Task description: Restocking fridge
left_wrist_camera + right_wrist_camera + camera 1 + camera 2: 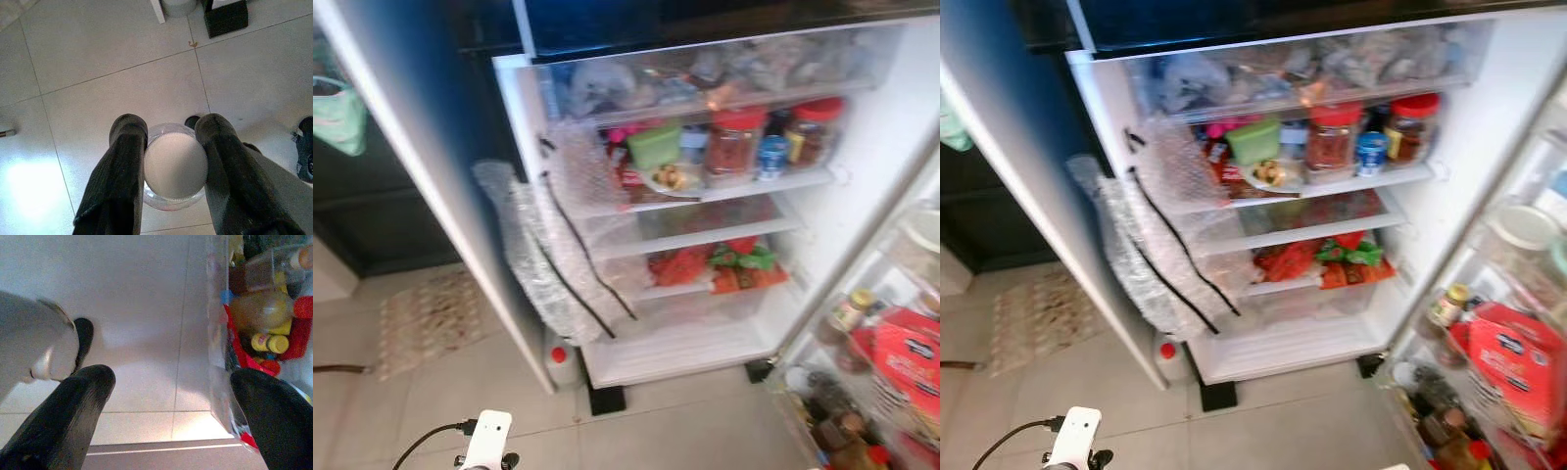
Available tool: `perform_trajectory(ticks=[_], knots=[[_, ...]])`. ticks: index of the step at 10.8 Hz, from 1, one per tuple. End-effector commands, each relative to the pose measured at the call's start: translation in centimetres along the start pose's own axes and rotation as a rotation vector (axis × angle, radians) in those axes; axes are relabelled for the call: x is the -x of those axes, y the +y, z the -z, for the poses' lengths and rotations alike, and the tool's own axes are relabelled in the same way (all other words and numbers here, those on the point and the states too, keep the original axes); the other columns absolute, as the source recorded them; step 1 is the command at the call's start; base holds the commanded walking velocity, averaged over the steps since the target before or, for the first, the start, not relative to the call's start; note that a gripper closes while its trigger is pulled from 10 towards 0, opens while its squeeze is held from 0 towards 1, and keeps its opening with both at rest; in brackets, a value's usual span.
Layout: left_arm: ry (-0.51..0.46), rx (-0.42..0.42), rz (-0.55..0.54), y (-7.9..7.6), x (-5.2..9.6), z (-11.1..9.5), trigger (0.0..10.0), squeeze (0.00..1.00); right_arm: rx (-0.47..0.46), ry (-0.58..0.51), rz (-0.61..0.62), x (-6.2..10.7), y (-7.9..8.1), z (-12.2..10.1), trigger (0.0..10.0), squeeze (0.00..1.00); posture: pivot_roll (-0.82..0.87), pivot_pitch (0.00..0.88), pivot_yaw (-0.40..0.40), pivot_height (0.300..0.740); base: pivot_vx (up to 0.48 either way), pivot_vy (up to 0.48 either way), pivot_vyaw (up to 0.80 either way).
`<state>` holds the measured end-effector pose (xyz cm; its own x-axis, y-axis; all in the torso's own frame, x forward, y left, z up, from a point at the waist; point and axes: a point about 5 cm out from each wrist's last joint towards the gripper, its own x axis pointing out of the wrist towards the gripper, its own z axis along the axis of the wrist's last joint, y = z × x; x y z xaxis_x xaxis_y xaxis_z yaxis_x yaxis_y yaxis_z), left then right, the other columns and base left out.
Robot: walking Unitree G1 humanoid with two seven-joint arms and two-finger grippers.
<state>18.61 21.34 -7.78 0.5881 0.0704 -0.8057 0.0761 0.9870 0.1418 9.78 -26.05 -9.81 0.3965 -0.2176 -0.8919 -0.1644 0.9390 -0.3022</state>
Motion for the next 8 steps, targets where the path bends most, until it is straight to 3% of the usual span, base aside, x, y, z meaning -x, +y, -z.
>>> perform_trajectory(ticks=[1,8], knots=[[0.016,-0.035,-0.011,0.37,0.05,0.24,10.0,0.0,0.013,0.016,0.021,0.04,-0.08,0.33,10.0,0.0,-0.1,0.034,0.05,0.74,0.0,-0.341,0.0],[0.015,-0.035,-0.012,0.4,0.07,0.3,10.0,0.0,0.013,0.05,0.055,0.23,-1.05,1.22,10.0,0.0,-0.1,0.034,0.051,0.74,0.0,-0.357,0.0]])
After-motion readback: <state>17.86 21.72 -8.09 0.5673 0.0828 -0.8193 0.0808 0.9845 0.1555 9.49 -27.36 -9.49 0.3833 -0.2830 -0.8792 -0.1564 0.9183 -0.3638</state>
